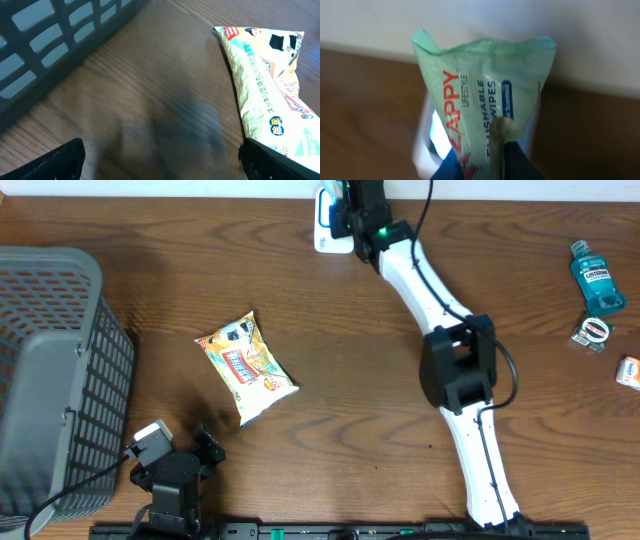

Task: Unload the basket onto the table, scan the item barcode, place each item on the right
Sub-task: 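Lift the wipes pack and hold it in front of the scanner, then carry the wipes pack to the right edge and release it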

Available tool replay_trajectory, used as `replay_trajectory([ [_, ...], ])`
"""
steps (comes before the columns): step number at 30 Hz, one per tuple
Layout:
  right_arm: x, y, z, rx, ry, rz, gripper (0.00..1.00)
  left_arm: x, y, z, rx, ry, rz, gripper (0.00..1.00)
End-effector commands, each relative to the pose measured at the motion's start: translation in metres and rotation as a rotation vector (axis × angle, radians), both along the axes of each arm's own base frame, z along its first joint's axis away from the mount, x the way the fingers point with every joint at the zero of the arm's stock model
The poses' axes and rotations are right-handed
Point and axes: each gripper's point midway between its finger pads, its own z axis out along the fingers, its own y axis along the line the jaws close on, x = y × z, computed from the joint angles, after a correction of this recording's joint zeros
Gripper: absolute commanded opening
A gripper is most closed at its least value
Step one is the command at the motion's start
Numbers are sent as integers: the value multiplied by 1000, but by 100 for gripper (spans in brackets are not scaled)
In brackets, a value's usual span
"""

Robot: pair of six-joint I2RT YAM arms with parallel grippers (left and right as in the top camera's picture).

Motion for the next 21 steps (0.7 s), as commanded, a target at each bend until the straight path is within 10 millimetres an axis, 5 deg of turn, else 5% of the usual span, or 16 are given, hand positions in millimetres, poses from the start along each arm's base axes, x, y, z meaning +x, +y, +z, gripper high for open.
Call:
replay_trajectory([
  [1,-6,-61,84,-65,-54,-136,1,-6,5,-7,19,34,20,98],
  [7,-39,-180,61,-223,180,-291,1,-6,5,-7,19,35,20,98],
  [16,-71,-368,-44,-321,439,-472,1,-6,5,-7,19,35,20,98],
  [21,-97,-438,-69,-297,501,-585,1,-6,5,-7,19,35,20,98],
])
